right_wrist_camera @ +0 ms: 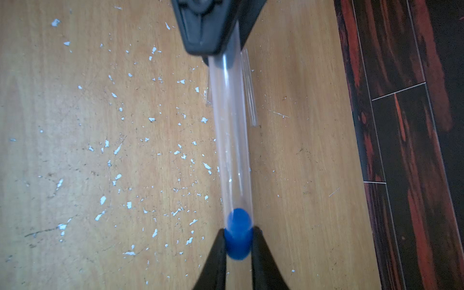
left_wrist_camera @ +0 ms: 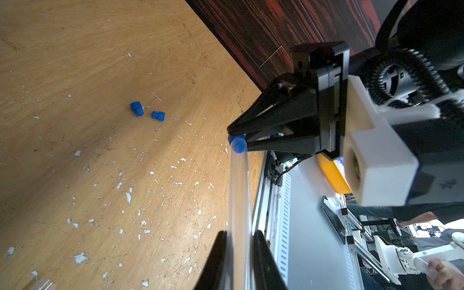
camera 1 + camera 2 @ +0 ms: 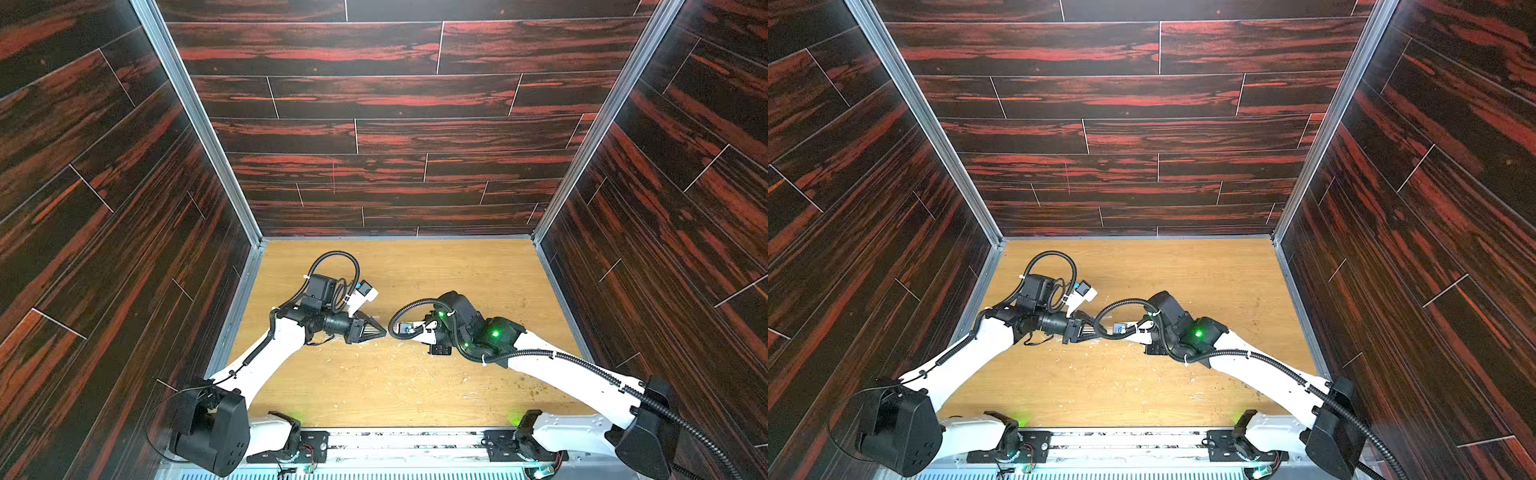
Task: Insert stoppers into test tubes
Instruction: Insert the stopper into the test tube.
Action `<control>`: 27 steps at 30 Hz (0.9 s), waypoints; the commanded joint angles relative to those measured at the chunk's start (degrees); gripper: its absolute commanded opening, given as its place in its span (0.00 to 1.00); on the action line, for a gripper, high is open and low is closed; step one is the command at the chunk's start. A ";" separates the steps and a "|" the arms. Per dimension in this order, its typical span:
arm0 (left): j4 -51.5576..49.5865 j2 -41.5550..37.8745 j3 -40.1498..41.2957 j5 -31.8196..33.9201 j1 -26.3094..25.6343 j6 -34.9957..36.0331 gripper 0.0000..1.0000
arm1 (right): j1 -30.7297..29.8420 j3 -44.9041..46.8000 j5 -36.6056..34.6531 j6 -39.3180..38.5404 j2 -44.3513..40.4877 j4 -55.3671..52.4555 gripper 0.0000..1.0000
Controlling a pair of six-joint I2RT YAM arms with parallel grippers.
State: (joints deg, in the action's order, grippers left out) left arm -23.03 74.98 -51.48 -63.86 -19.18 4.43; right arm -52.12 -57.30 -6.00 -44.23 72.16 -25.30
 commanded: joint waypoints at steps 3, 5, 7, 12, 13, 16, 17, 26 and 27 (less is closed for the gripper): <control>1.94 0.14 0.33 -2.14 -1.52 0.84 0.09 | -1.84 -1.22 7.05 -1.93 -0.17 6.49 0.19; 1.93 0.11 0.33 -2.08 -1.47 0.89 0.09 | -1.93 -1.63 7.00 -1.79 0.29 6.64 0.19; 2.02 0.08 0.33 -2.07 -1.48 0.80 0.09 | -2.07 -1.85 7.08 -1.61 0.69 6.74 0.19; 2.02 0.11 0.33 -2.15 -1.48 0.85 0.09 | -2.29 -2.03 7.71 -1.32 0.98 7.27 0.19; 2.05 0.07 0.33 -2.17 -1.47 0.76 0.09 | -2.29 -2.03 7.79 -1.31 1.01 7.52 0.19; 2.27 0.06 0.24 -2.42 -1.47 0.60 0.09 | -2.36 -2.34 8.08 -1.22 1.13 8.31 0.19; 2.39 0.15 0.24 -2.44 -1.47 0.54 0.09 | -2.31 -2.61 8.09 -1.14 1.36 8.50 0.19; 2.28 -0.02 0.33 -2.06 -1.47 0.75 0.09 | -2.34 -2.73 5.95 -1.02 2.67 8.05 0.38; 2.35 -0.03 0.33 -1.86 -1.39 0.89 0.09 | -2.37 -2.73 5.51 -1.15 2.80 7.78 0.42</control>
State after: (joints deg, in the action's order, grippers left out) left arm -21.50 75.00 -51.48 -64.38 -20.60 4.05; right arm -54.35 -58.76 -2.28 -44.93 73.91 -19.20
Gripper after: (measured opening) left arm 0.170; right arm 0.406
